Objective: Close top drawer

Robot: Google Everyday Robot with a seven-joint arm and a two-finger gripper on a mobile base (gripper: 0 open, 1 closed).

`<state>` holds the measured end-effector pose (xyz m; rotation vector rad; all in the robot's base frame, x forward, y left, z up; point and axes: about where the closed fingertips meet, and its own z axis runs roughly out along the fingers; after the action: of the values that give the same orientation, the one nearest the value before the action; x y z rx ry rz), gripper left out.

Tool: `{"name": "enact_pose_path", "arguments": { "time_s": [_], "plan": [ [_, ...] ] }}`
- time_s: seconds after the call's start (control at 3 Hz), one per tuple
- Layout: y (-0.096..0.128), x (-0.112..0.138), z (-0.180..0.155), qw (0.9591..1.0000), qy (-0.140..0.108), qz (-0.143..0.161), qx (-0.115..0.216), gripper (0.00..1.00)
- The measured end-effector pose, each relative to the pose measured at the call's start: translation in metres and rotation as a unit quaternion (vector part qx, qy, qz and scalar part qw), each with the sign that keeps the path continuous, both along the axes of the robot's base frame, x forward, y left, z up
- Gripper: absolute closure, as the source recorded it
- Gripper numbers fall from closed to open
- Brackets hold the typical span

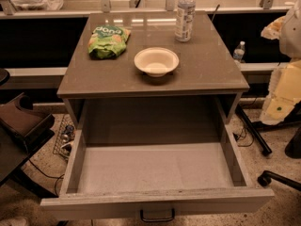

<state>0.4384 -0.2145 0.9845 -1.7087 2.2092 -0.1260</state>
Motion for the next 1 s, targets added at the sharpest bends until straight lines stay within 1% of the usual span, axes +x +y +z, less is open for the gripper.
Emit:
{"name": "enact_pose_path", "arguments": {
  "time_s": [0.67,1.0],
  "plan": [
    [-0.002,0.0,-0.005,0.9999,-0.005,0.0,0.012,0.0],
    [-0.009,-0.034,-0.033,0.9978,-0.032,0.012,0.057,0.08]
  ]
}}
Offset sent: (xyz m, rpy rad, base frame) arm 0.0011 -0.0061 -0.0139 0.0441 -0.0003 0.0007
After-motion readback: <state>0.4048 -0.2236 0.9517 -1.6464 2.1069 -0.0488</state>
